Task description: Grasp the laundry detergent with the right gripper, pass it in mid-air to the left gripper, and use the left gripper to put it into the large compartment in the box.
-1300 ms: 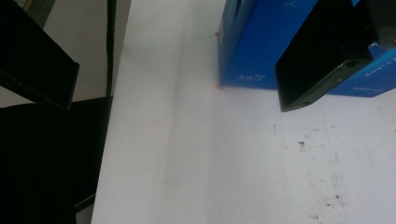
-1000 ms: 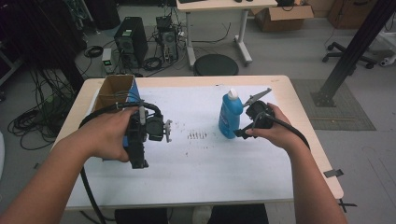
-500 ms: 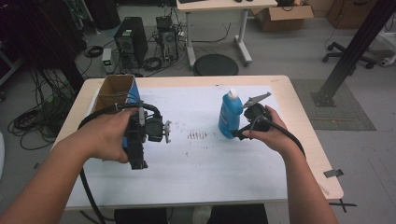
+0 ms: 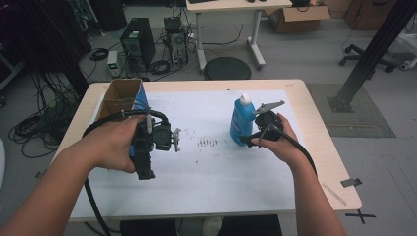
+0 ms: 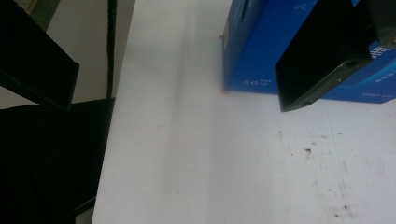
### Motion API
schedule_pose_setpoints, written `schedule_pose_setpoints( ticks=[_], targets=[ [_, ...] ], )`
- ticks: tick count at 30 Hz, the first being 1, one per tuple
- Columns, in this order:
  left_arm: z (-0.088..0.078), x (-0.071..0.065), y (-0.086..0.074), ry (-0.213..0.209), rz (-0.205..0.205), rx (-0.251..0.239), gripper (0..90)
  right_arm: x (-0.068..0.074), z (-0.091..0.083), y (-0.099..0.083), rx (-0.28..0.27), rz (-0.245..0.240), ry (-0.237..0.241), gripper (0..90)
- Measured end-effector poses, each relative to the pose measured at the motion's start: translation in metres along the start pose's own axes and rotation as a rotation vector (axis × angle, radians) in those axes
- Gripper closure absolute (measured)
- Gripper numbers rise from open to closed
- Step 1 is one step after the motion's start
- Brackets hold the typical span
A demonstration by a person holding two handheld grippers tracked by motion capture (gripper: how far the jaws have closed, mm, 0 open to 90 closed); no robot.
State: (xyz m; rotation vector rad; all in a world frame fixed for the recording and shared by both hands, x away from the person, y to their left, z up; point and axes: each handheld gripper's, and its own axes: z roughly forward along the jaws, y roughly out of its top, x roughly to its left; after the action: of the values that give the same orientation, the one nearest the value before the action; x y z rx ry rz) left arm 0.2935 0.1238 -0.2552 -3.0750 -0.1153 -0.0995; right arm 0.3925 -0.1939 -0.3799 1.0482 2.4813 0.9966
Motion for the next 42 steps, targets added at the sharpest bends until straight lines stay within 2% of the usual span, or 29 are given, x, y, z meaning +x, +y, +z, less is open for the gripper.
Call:
schedule_pose_setpoints(
  ticks=[11, 13, 19, 26, 36, 38, 42],
  targets=[
    [0.002, 0.002, -0.002, -0.002, -0.002, -0.004, 0.2, 0.0, 0.008, -0.003, -0.056, 0.034, -0.027, 2.0],
    [0.003, 0.002, -0.001, -0.004, -0.005, -0.005, 0.2, 0.001, 0.011, -0.003, -0.068, 0.048, -0.053, 1.9],
    [0.003, 0.002, -0.001, -0.006, -0.004, -0.005, 0.2, 0.003, 0.016, -0.003, -0.101, 0.057, -0.055, 1.9],
    [0.005, 0.003, -0.001, -0.013, -0.005, -0.003, 0.2, 0.004, 0.022, -0.006, -0.152, 0.1, -0.08, 1.6],
    [0.004, 0.003, 0.002, -0.007, 0.003, -0.006, 0.2, 0.006, 0.027, -0.008, -0.215, 0.122, -0.099, 1.2],
    [0.004, 0.002, 0.002, -0.007, 0.003, -0.009, 0.2, 0.007, 0.03, -0.008, -0.238, 0.143, -0.106, 1.2],
    [0.003, 0.002, 0.003, -0.002, 0.007, -0.01, 0.2, 0.008, 0.033, -0.008, -0.252, 0.15, -0.111, 1.1]
  ],
)
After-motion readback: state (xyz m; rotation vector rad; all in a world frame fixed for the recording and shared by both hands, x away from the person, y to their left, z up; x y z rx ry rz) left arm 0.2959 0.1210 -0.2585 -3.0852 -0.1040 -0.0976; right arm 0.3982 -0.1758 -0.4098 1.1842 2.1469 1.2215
